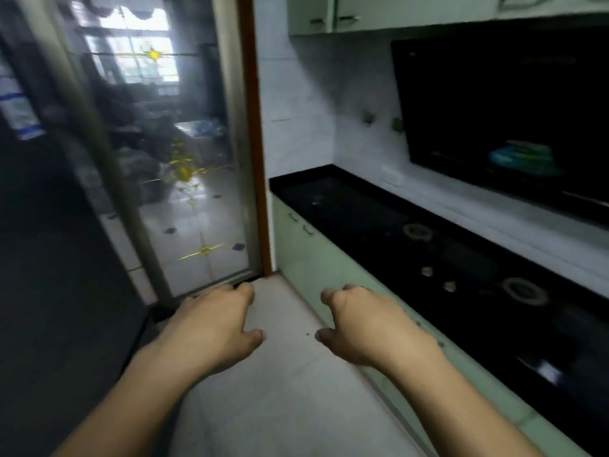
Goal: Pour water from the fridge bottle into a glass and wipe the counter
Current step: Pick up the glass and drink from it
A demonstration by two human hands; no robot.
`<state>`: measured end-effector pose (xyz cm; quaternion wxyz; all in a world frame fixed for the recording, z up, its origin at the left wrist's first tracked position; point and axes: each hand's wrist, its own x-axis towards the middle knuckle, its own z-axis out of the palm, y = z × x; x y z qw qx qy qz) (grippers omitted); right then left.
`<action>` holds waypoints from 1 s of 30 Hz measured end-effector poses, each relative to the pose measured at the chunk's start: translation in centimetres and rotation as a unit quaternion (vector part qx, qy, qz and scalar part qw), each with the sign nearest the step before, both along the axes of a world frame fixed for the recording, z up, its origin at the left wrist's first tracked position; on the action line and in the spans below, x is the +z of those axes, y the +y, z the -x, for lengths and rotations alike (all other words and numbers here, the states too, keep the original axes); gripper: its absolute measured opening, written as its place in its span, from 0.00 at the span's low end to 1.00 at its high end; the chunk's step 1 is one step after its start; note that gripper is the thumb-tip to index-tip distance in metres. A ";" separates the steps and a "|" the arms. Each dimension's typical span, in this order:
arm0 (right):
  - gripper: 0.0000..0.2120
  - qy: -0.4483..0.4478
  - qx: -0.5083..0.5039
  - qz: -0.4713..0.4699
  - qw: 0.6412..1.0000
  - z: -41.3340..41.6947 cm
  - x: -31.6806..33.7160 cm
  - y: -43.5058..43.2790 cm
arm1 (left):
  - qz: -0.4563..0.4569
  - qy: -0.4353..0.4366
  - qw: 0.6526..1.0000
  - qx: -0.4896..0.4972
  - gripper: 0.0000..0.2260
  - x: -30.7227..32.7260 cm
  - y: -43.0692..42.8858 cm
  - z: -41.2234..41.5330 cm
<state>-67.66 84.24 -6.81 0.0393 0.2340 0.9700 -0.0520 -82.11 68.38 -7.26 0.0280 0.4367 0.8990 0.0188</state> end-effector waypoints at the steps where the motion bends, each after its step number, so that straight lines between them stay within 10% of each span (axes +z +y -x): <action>1: 0.21 0.001 -0.026 0.003 1.000 -2.2 0.0 1.8 | 0.005 -0.001 1.000 -0.017 0.23 -0.1 2.3 -1.4; 14: 0.22 0.016 -0.353 0.054 0.934 -25.1 -2.8 16.7 | 0.001 -0.033 0.958 -0.284 0.18 -0.7 27.8 -17.1; 30: 0.25 0.008 -0.643 0.083 0.762 -39.4 -5.1 27.3 | 0.000 -0.086 0.821 -0.564 0.21 -5.8 52.4 -31.7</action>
